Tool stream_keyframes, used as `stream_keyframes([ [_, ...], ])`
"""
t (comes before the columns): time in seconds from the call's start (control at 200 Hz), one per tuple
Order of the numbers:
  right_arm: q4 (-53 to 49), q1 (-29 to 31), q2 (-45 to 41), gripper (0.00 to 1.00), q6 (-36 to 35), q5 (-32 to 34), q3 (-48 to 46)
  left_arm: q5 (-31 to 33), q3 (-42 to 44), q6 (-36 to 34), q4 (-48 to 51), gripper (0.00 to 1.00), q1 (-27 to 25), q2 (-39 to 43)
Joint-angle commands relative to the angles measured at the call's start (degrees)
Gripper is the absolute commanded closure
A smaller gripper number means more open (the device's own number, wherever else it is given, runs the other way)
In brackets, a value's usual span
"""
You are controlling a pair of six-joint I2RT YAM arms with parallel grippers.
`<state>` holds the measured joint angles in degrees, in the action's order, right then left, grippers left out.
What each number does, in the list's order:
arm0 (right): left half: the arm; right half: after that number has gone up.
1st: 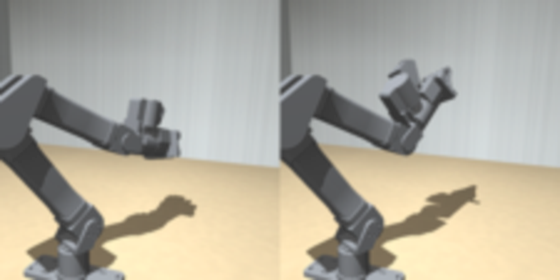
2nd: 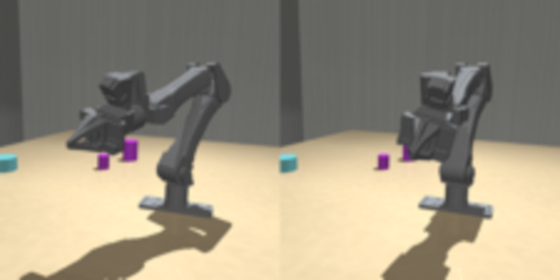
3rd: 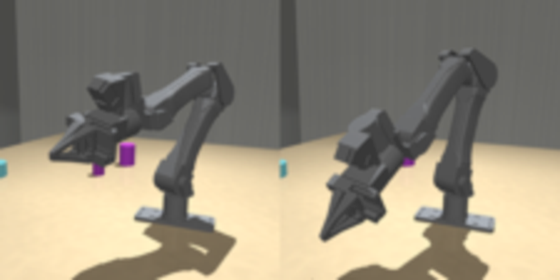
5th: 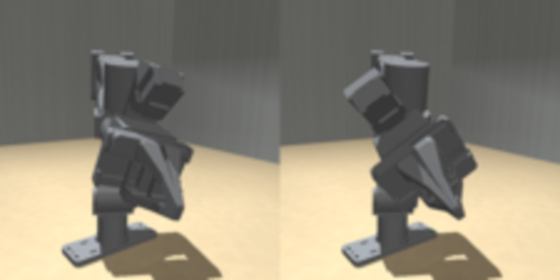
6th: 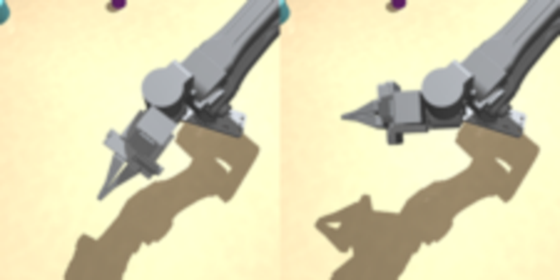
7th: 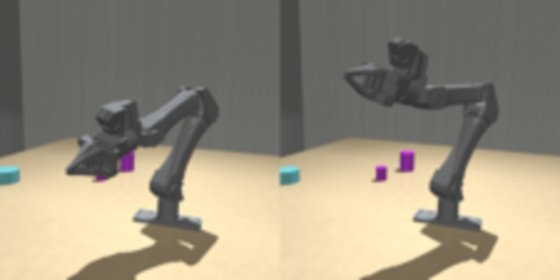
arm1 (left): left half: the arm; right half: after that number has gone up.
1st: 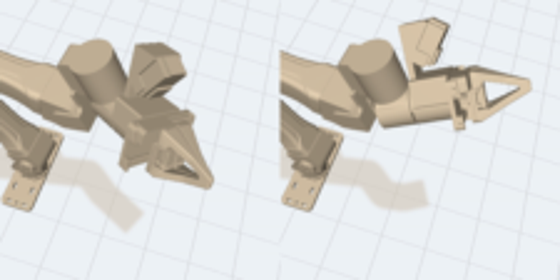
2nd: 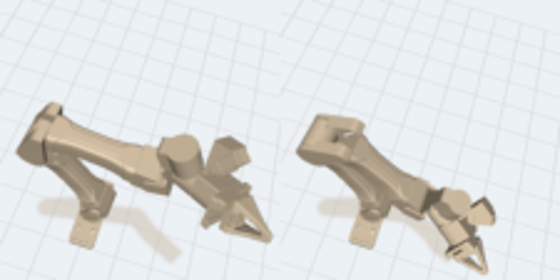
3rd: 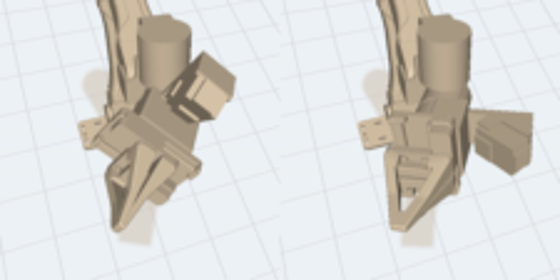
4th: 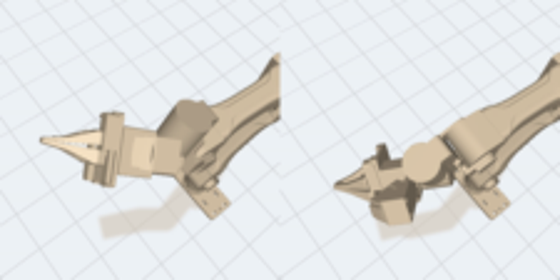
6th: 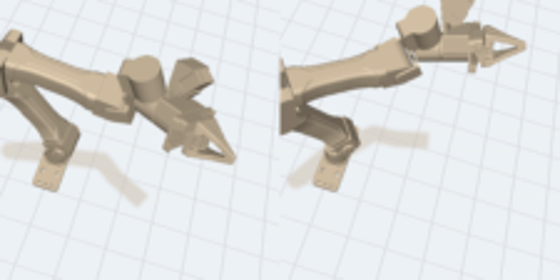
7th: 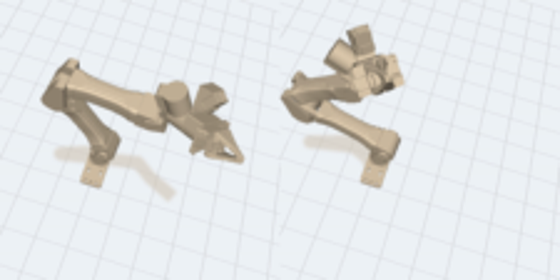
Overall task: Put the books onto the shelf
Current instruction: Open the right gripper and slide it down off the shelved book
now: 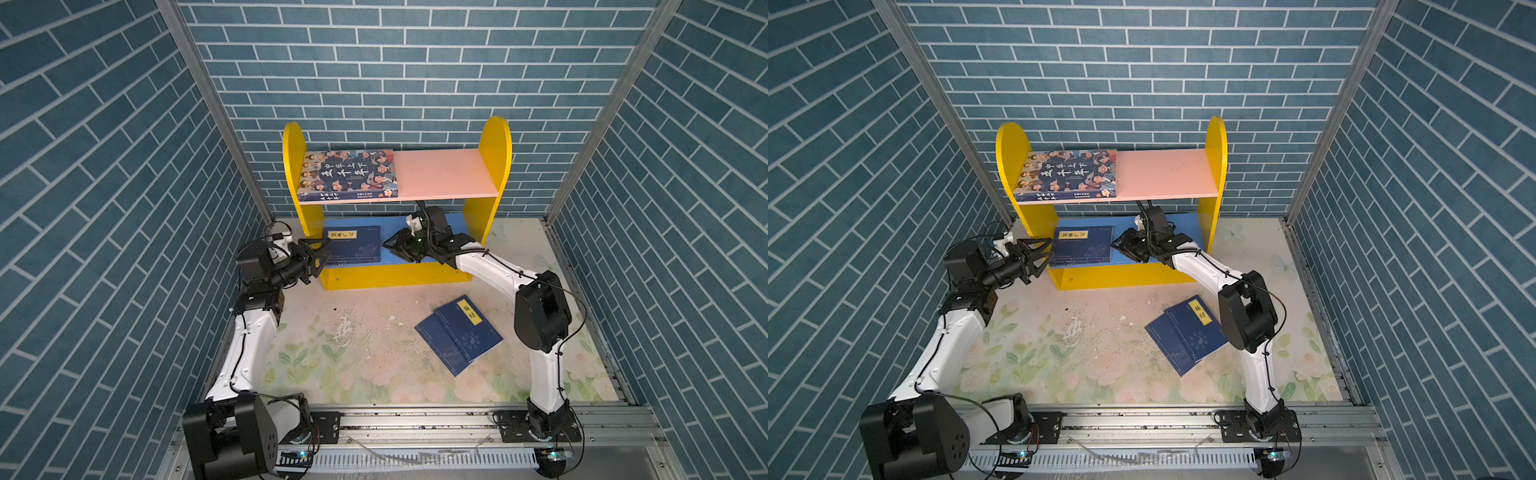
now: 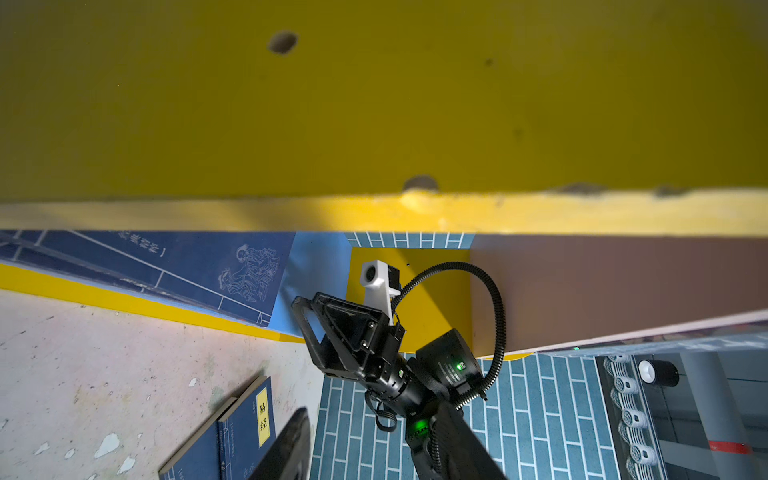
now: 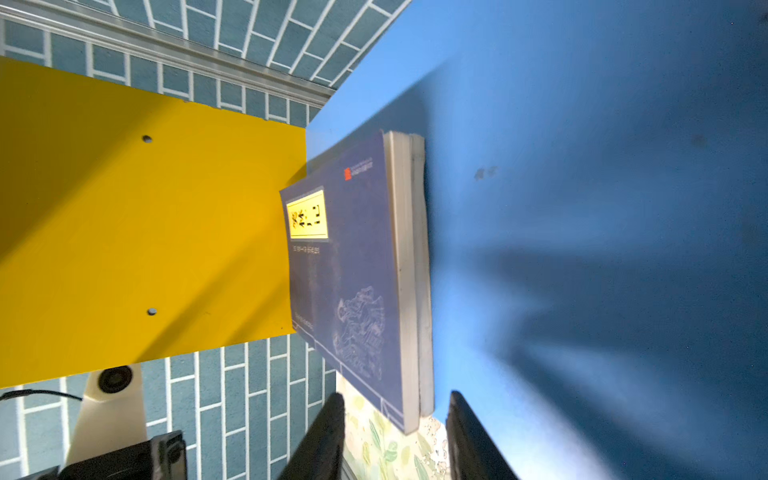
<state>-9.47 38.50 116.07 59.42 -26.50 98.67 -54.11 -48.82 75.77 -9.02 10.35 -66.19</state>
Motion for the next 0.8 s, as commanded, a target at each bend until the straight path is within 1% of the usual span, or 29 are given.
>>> stream_keyframes([
  [0.0,1.8,0.1,-4.9,0.65,-0.2,0.2,-1.8,-0.6,0.0,-1.8,0.3,0.49,0.6,1.5],
  [0.07,2.3,0.7,-6.5,0.71,-0.2,0.0,-4.0,-0.6,0.4,-1.9,0.3,0.49,0.9,1.6],
  [0.205,2.3,2.3,-8.4,0.78,-0.7,-1.8,-6.8,-0.5,0.5,-1.9,0.3,0.49,0.9,1.8],
  [0.295,2.3,3.4,-7.9,0.80,-1.0,-3.7,-6.9,-0.3,0.4,-1.9,0.3,0.49,1.0,1.8],
  [0.48,2.8,4.7,-4.6,0.83,-0.7,-5.0,-5.0,0.0,0.4,-1.8,0.5,0.49,0.9,1.8],
  [0.795,1.9,4.9,1.7,0.84,-0.2,-6.4,0.2,0.0,0.5,-1.7,0.8,0.49,1.0,1.7],
])
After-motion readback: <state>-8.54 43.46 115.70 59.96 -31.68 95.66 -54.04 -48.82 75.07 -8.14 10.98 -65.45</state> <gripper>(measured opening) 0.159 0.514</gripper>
